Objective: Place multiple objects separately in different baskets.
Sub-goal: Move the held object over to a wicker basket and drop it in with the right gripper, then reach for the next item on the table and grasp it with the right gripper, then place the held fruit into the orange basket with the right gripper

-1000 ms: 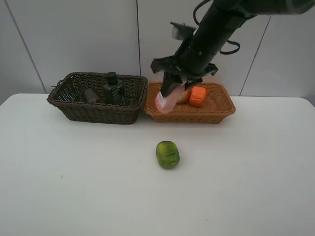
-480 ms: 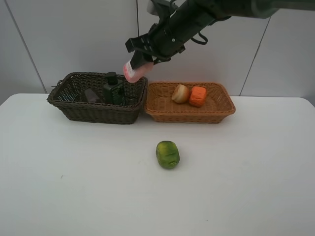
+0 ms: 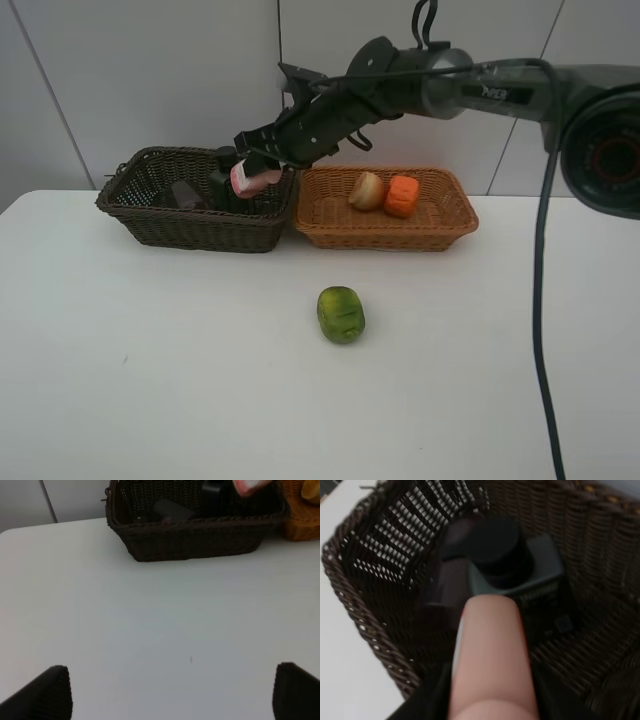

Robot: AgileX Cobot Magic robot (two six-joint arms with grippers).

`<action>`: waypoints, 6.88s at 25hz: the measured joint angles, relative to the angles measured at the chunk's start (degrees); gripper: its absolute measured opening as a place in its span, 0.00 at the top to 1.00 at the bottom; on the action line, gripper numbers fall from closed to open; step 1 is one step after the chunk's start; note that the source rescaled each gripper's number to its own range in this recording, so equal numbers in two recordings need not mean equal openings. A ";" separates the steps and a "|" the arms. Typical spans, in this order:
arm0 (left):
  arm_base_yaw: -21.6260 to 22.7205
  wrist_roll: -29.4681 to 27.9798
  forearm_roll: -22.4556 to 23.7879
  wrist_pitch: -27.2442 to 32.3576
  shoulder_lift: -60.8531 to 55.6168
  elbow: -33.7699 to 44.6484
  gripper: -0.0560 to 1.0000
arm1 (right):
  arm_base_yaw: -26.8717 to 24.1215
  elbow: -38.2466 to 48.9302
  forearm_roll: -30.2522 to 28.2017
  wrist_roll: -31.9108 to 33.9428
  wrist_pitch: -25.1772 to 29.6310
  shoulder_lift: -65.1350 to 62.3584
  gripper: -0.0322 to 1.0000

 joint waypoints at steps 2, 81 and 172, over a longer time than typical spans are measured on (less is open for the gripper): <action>0.00 0.00 0.00 0.00 0.00 0.00 0.02 | 0.00 0.00 0.02 0.00 -0.39 1.09 0.97; 0.00 0.00 0.00 0.00 0.00 0.00 0.02 | 6.32 23.69 -34.47 29.52 28.80 -13.16 0.00; 0.00 0.00 0.00 0.00 0.00 0.00 0.02 | 6.93 15.29 -55.43 33.09 27.46 -17.65 0.57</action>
